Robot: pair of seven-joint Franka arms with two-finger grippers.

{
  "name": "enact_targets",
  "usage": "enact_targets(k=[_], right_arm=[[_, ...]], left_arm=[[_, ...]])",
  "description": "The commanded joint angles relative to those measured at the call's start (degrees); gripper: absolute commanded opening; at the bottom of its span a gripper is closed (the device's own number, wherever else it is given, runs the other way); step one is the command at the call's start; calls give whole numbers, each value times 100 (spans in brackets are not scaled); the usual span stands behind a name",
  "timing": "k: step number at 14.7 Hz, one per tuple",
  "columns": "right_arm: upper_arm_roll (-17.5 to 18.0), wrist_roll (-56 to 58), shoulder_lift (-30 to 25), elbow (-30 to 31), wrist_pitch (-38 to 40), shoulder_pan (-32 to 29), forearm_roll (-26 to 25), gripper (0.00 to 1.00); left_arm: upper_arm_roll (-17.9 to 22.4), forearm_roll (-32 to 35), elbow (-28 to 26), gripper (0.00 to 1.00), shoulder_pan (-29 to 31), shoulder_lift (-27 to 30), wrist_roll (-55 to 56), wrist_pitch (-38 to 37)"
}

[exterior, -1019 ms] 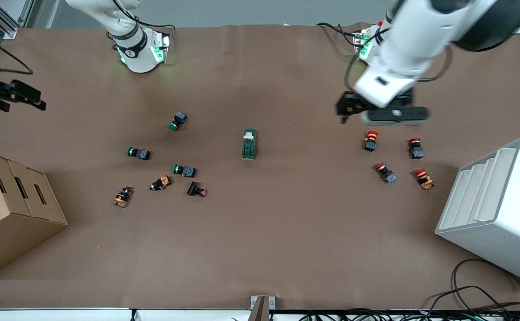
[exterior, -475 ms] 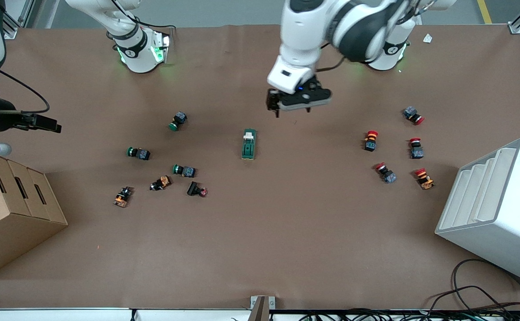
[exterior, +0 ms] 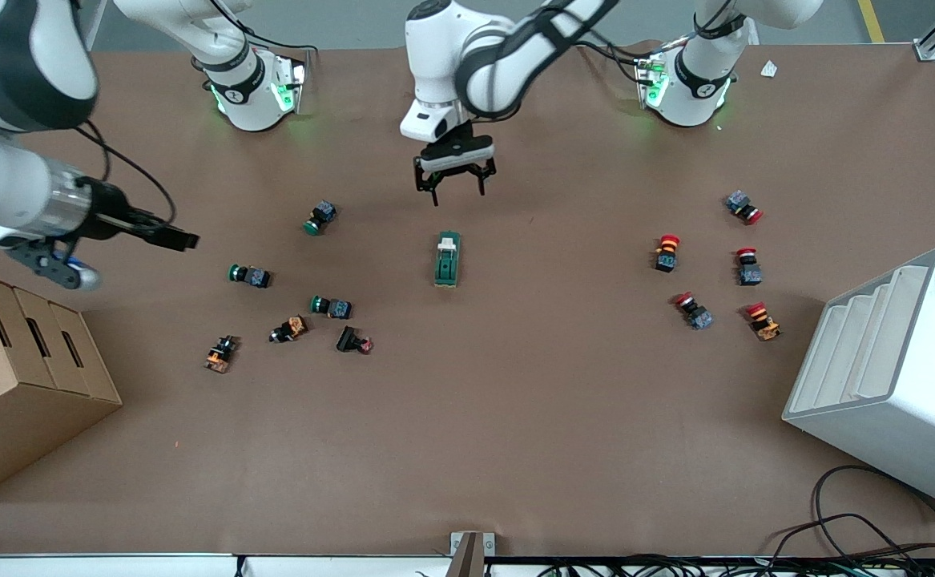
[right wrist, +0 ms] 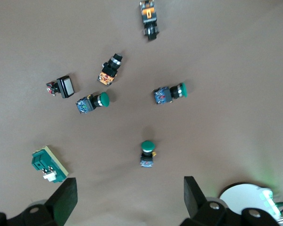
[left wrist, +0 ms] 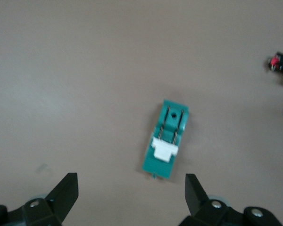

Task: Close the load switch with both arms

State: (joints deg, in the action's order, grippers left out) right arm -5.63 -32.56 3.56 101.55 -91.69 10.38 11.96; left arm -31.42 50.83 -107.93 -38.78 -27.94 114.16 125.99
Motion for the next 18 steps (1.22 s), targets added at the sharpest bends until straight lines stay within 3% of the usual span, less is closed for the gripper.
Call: enact_targets(k=[1, 3, 6, 10, 12, 15, 18], right_arm=[[-35, -986, -102, 443, -470, 446, 262, 100], [-35, -1619, -136, 882, -1128, 849, 403, 100], [-26, -2629, -84, 1427, -2287, 1455, 579, 100], [-26, -4668, 819, 1403, -4028, 2510, 658, 100], [-26, -5285, 1171, 1367, -4452, 2793, 711, 100], [-26, -5401, 1681, 1323, -4935, 3311, 1377, 100], [-26, -5480, 1998, 1341, -5235, 3768, 1475, 100]], left_arm=[[13, 1171, 132, 100, -340, -536, 1113, -30], [31, 1988, 114, 99, -508, -852, 1783, -100], [39, 2904, 114, 99, -719, -1248, 1961, -793], [57, 3967, 123, 99, -745, -1547, 1961, -1199], [66, 4451, 131, 99, -737, -1714, 2110, -1322], [205, 5330, 158, 99, -745, -2004, 2453, -1568], [242, 5849, 167, 99, -737, -2224, 2647, -1744]])
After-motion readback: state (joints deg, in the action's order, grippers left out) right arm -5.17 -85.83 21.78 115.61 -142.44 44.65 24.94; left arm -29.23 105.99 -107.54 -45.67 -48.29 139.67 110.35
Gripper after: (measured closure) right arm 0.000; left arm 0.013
